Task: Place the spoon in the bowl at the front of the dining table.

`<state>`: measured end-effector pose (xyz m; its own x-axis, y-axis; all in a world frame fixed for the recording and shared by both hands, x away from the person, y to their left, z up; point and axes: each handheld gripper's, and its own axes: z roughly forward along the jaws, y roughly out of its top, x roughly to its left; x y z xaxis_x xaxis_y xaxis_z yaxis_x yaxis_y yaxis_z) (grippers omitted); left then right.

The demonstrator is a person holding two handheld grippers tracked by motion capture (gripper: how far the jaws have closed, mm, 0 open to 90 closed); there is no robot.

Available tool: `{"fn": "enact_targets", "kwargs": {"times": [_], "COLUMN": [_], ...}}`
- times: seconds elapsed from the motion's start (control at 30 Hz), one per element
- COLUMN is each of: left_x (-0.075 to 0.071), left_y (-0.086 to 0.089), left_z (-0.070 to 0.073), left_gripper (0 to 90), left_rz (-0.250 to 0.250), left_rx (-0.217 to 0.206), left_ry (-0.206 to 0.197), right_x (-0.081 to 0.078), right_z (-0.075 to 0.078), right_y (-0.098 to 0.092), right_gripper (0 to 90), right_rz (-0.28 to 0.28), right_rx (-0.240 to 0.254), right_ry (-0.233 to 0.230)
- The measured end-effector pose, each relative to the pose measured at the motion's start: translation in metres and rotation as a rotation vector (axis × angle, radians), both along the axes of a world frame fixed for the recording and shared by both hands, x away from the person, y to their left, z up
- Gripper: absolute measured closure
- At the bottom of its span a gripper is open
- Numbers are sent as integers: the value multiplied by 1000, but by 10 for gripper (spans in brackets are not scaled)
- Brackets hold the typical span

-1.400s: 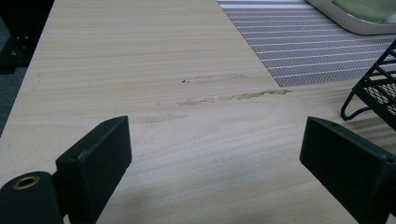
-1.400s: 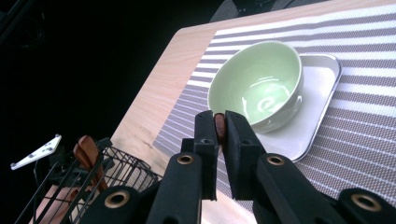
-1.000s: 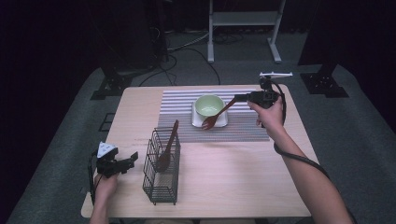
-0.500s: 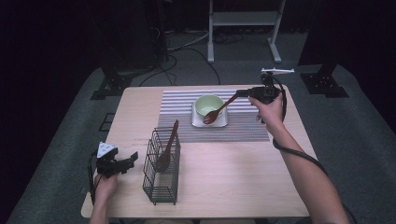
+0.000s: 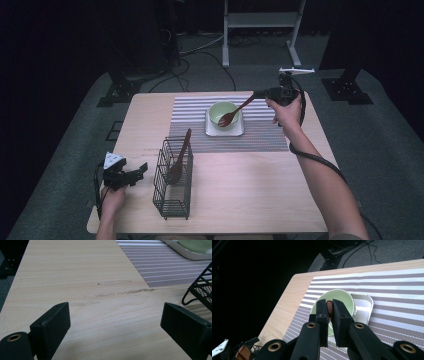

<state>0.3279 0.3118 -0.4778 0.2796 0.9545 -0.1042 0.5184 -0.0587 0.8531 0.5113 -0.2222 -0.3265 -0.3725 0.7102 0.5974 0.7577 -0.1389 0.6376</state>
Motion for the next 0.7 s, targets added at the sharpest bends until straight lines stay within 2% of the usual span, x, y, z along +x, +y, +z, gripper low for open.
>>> {"fn": "enact_targets", "kwargs": {"times": [0.53, 0.7], "left_x": [0, 0], "left_y": [0, 0], "left_z": [0, 0], "left_gripper": [83, 83], "left_rz": [1, 3], "left_rx": [-2, -6], "left_ry": [-1, -2], "right_x": [8, 10], "right_z": [3, -1], "right_y": [-2, -1], "right_gripper": [831, 831], "right_rz": [-40, -49], "right_rx": [-5, -13], "right_ry": [1, 7]}}
